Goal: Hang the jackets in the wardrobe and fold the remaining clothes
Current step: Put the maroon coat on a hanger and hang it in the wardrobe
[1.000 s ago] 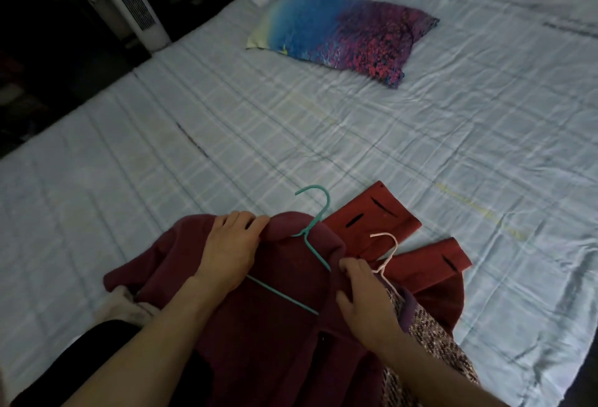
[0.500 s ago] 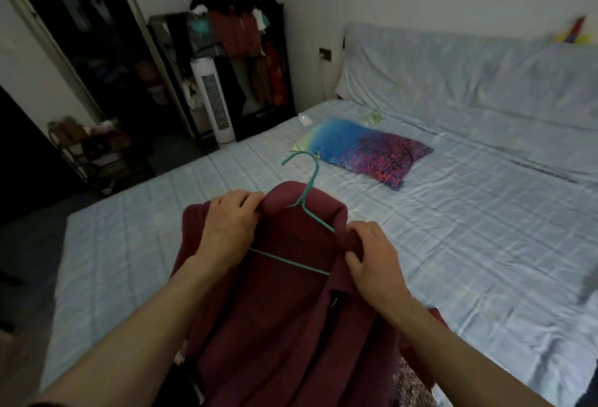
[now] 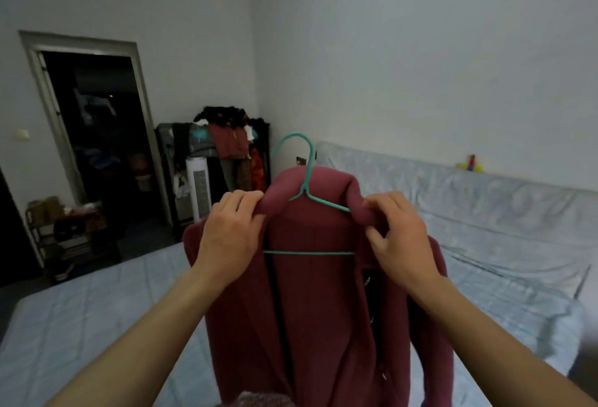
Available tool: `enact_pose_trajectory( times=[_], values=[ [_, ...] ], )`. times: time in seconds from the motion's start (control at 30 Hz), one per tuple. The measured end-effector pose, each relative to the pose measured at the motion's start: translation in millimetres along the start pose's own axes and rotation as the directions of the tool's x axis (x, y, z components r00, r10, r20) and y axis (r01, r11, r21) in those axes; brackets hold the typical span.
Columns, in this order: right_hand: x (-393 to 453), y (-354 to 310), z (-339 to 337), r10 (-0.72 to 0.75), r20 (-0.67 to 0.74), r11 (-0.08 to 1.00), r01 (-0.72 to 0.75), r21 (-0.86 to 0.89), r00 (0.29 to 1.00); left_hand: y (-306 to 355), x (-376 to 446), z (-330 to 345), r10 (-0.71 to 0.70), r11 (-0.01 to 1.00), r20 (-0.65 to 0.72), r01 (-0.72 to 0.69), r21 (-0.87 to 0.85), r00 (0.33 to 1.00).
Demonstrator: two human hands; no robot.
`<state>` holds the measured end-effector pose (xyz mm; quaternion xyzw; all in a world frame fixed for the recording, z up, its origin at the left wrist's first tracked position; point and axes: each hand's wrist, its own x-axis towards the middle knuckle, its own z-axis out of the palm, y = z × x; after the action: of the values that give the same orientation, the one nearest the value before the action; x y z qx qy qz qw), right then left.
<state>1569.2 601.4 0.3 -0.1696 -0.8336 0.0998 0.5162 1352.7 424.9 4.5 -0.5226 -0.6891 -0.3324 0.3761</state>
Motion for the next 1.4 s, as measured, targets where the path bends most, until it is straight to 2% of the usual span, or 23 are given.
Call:
enact_pose_trajectory(
  times=[0.07, 0.2, 0.43, 0.6, 0.7, 0.83, 0.93, 1.03, 1.1, 1.17, 1.23, 1.33, 1.4],
  values=[
    [9.2, -10.4, -22.7, -0.061, -0.008, 0.998, 0.061, -0.018, 0.998, 11.3, -1.7, -12.8, 0.006, 0.998, -0.045, -0.009, -0.064, 0.999],
    [23.0, -31.7, -53.8, -0.157, 0.035, 0.987, 0.159, -0.035, 0.987, 31.1, -6.4, -37.6, 0.069, 0.995, -0.119, -0.077, -0.064, 0.991],
    [15.9, -52.9, -54.0, -0.263, 0.107, 0.964, 0.255, 0.081, 0.959, 70.1, -22.8, -58.1, 0.076, 0.997, -0.091, -0.079, -0.022, 0.993],
    [4.9, -35.3, -53.3, -0.224, 0.154, 0.970, 0.204, 0.135, 0.962, 88.1, -31.1, -68.4, 0.071, 0.990, -0.090, -0.059, 0.132, 0.993],
    [-4.3, -33.4, -51.3, -0.240, 0.169, 0.942, 0.187, 0.280, 0.956, 98.2, -38.2, -81.1, 0.027, 0.971, -0.053, -0.013, 0.239, 0.998],
    [-12.9, -49.4, -45.0, -0.202, 0.175, 0.874, 0.097, 0.477, 0.963, 114.6, -49.7, -110.2, -0.129, 0.912, -0.008, 0.122, 0.391, 0.992],
    [-28.9, -70.0, -34.9, -0.167, 0.203, 0.813, 0.018, 0.582, 0.965, 138.0, -69.1, -138.5, -0.228, 0.828, -0.061, 0.227, 0.512, 0.972],
    [-53.8, -104.2, -25.3, -0.157, 0.244, 0.748, -0.046, 0.663, 0.957, 179.9, -97.6, -162.4, -0.309, 0.826, -0.125, 0.331, 0.457, 0.943],
    [-73.9, -134.9, -23.7, -0.168, 0.314, 0.691, -0.115, 0.713, 0.934, 210.2, -116.3, -174.1, -0.516, 0.780, -0.110, 0.519, 0.351, 0.850],
    [-95.3, -169.4, -27.4, -0.213, 0.370, 0.645, -0.154, 0.749, 0.904, 232.5, -133.8, -187.8, -0.722, 0.668, -0.091, 0.726, 0.164, 0.686],
    [-115.6, -205.0, -34.9, -0.258, 0.405, 0.611, -0.177, 0.772, 0.877, 245.9, -147.2, -207.0, -0.849, 0.520, -0.123, 0.854, -0.017, 0.514],
    [-143.5, -258.9, -51.1, -0.301, 0.420, 0.553, -0.202, 0.808, 0.856, 254.7, -168.0, -247.8, -0.952, 0.291, -0.183, 0.908, -0.303, 0.244],
    [-163.9, -294.4, -64.0, -0.330, 0.431, 0.522, -0.218, 0.825, 0.840, 259.7, -184.3, -277.0, -0.958, 0.241, -0.240, 0.891, -0.385, 0.155]
  ],
)
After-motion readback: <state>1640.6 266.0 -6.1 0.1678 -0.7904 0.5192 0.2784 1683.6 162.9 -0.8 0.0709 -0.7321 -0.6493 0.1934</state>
